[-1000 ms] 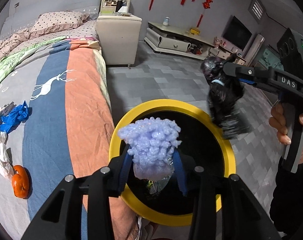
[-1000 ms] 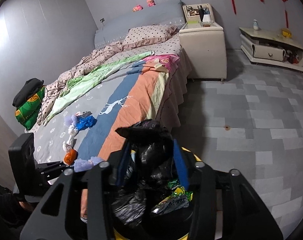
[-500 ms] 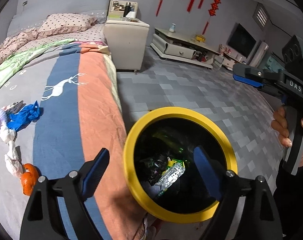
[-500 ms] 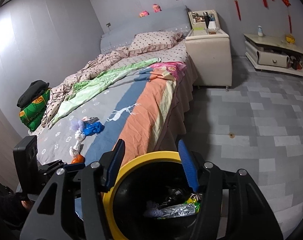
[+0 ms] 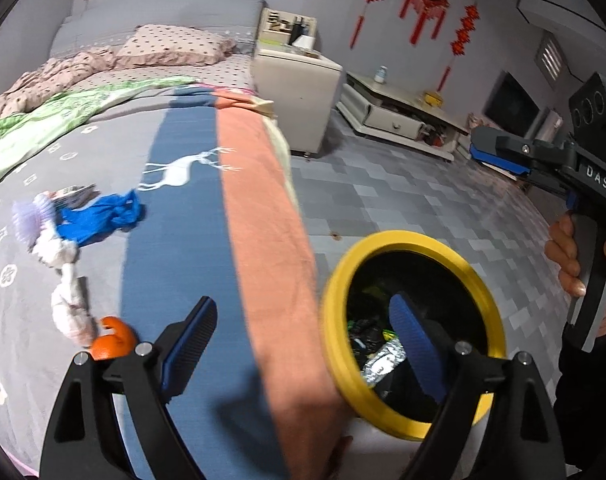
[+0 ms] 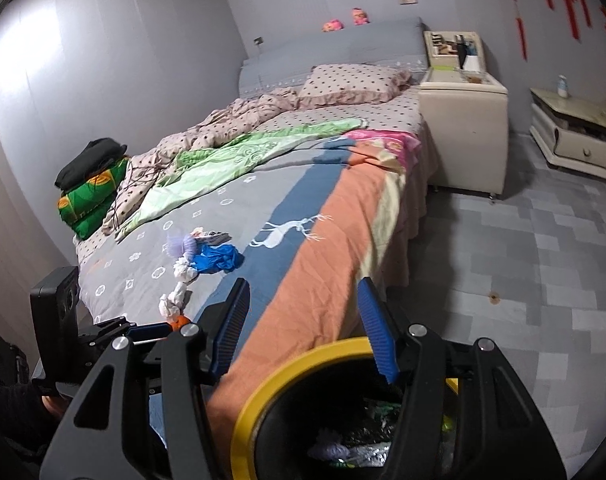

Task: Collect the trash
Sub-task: 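Move both tools back over the tissues and blue glove on the bed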

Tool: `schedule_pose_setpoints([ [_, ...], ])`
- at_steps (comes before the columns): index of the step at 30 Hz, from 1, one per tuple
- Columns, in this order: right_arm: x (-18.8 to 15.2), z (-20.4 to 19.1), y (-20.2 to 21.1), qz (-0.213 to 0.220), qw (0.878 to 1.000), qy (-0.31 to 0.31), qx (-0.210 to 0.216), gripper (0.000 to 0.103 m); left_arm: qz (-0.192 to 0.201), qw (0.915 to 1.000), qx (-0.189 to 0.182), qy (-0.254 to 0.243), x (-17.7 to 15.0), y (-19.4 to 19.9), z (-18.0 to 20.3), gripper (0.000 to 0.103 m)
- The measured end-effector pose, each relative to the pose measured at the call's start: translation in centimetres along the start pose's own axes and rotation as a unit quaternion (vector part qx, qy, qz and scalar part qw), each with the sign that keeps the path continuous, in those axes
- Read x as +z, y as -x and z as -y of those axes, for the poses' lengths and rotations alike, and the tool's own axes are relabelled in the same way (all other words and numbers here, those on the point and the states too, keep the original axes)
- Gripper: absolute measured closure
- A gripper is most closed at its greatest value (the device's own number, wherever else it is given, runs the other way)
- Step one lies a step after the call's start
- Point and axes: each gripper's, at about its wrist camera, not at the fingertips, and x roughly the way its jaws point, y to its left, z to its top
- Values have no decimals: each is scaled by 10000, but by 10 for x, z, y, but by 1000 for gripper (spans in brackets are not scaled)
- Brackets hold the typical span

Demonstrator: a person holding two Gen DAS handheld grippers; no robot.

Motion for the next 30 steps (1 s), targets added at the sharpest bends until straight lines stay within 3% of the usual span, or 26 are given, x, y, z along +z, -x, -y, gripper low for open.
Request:
schedule_pose_setpoints([
  [10, 27, -54, -77, -132, 9974, 647, 297, 49, 286, 9963, 709, 403, 3, 21, -71, 18],
  [16, 30, -76, -133, -461, 9942, 895, 389, 49, 308, 9911, 1019, 804, 9, 26, -124, 17],
  [30, 31, -123, -274, -1287, 9788, 1492, 563, 49, 177, 9733, 1634, 1600, 20, -6, -230, 17],
])
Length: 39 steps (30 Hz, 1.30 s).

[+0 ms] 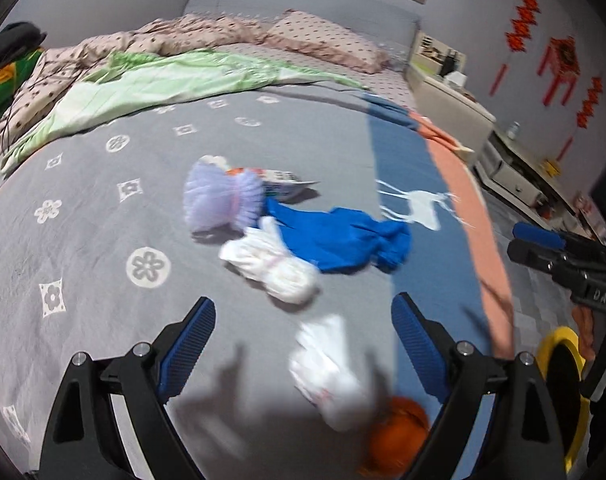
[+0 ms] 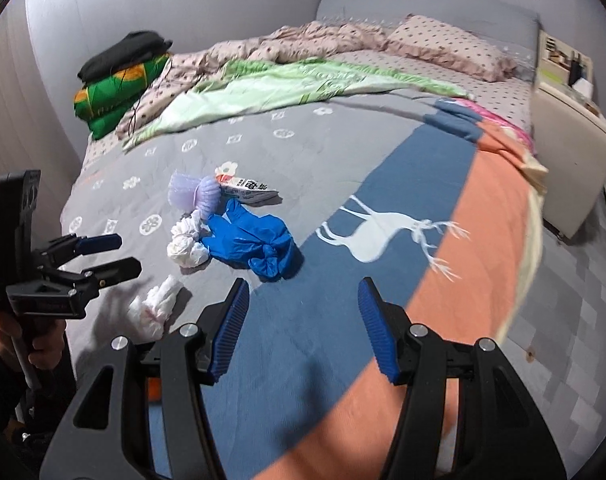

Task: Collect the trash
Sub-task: 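Move both tools back over the tissues and blue glove on the bed, then grasp a white tissue with the left tool while the right tool grasps the blue glove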

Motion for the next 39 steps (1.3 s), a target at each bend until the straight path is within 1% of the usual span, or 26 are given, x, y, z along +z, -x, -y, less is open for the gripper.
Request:
schedule_pose_setpoints([
  [6, 21, -5, -54, -308, 9993, 98, 197, 49, -108, 9993, 177, 302, 15, -31, -24, 17],
  [11, 31, -2, -79, -465, 9982, -42, 382, 49, -162, 9990, 119, 409, 22, -50, -29, 17],
  [14, 36, -1, -90, -544, 9977, -95, 399, 49, -240, 9987, 296, 342, 21, -63, -28, 17],
  [15, 36, -1, -93, -575, 9974, -120, 416, 49, -283, 9985, 323, 334, 20, -66, -28, 21],
  [16, 37, -2, -96, -601, 9972, -126, 435, 49, -338, 9984, 311, 331, 17, -68, -28, 24],
  [17, 37, -3, -99, -619, 9971, -103, 436, 49, -364, 9984, 256, 335, 15, -69, -29, 27],
  [20, 39, -10, -107, -665, 9969, -9, 427, 49, -341, 9987, 300, 252, 11, -66, -29, 30],
  [21, 39, -12, -110, -709, 9965, -9, 445, 49, -335, 9988, 256, 252, 10, -65, -29, 36],
  [22, 39, -13, -114, -752, 9961, 4, 451, 49, -337, 9989, 197, 257, 10, -64, -29, 39],
  [24, 37, -19, -122, -836, 9955, 88, 433, 49, -327, 9991, 106, 250, 9, -61, -29, 50],
  [25, 37, -22, -126, -876, 9952, 121, 411, 49, -317, 9992, 69, 227, 9, -60, -28, 53],
  [27, 37, -27, -133, -928, 9947, 165, 406, 49, -298, 9993, -58, 200, 6, -57, -27, 68],
  [28, 36, -29, -136, -953, 9945, 190, 392, 49, -295, 9993, -110, 202, 6, -56, -28, 70],
  [29, 36, -32, -140, -992, 9941, 226, 368, 49, -294, 9992, -179, 208, 5, -54, -28, 76],
  [30, 37, -35, -145, -1034, 9937, 263, 342, 49, -289, 9991, -208, 214, 4, -54, -29, 80],
  [31, 37, -37, -149, -1066, 9933, 300, 314, 49, -280, 9991, -226, 223, 4, -52, -30, 80],
  [33, 38, -39, -155, -1110, 9930, 309, 274, 49, -264, 9990, -253, 259, 2, -50, -34, 85],
  [34, 38, -41, -158, -1135, 9927, 300, 267, 51, -251, 9989, -274, 279, 2, -49, -36, 87],
  [35, 38, -42, -161, -1160, 9925, 288, 263, 52, -240, 9989, -289, 291, 2, -48, -37, 90],
  [36, 38, -43, -163, -1185, 9922, 287, 265, 58, -233, 9988, -306, 311, 1, -47, -39, 91],
  [39, 36, -49, -166, -1201, 9919, 338, 237, 69, -224, 9986, -340, 341, -2, -47, -42, 94],
])
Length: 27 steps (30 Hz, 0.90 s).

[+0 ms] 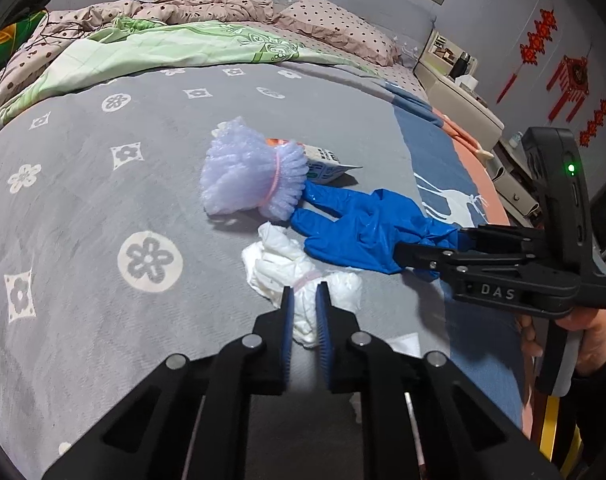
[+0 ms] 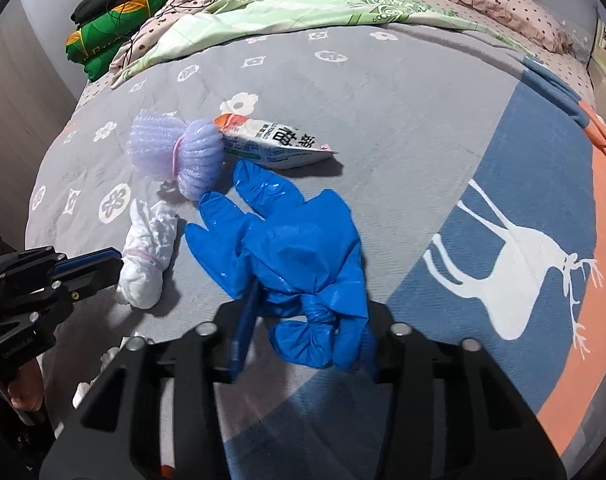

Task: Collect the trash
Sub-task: 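Grasp a white tissue with the left tool while the right tool grasps the blue glove, then lift the tissue with the left tool while the right tool carries the glove toward the bin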

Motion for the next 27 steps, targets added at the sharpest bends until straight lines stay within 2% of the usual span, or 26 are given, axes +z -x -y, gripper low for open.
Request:
schedule_pose_setpoints([
  [3, -1, -7, 2, 45, 10000, 36, -1, 83, 40, 10000, -24, 12, -2, 2, -1, 96],
  [6, -2, -12, 10, 160, 9999, 21, -3, 89, 85, 10000, -23, 18, -3, 6, 0, 96],
  [16, -10, -13, 53, 542, 9985, -109, 62, 90, 423, 9991, 11, -13, 3, 42, 0, 97],
  [27, -36, -14, 128, 1104, 9936, -242, 32, 90, 681, 9976, -1, -86, -7, 83, 3, 97],
])
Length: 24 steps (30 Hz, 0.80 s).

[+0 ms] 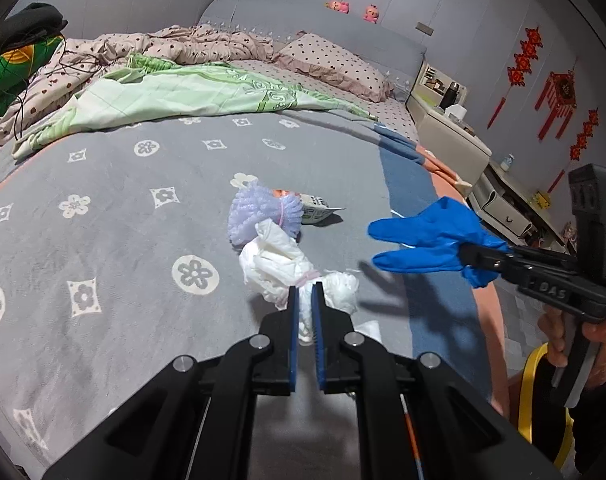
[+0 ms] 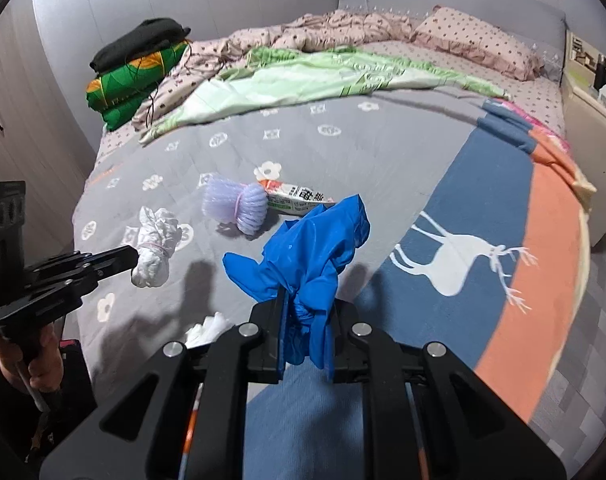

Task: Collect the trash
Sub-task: 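Lift the tissue with the left tool while the right tool carries the glove toward the bin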

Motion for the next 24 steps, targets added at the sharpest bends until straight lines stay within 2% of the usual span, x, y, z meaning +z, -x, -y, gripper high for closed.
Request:
schedule_pose_setpoints([
  [9, -18, 1, 74, 444, 9989, -66, -148, 90, 176, 9995, -126, -234, -4, 25, 29, 97],
  [24, -63, 19, 171, 948, 9944, -288, -373, 90, 160, 9952, -523, -811, -28, 50, 102, 97],
])
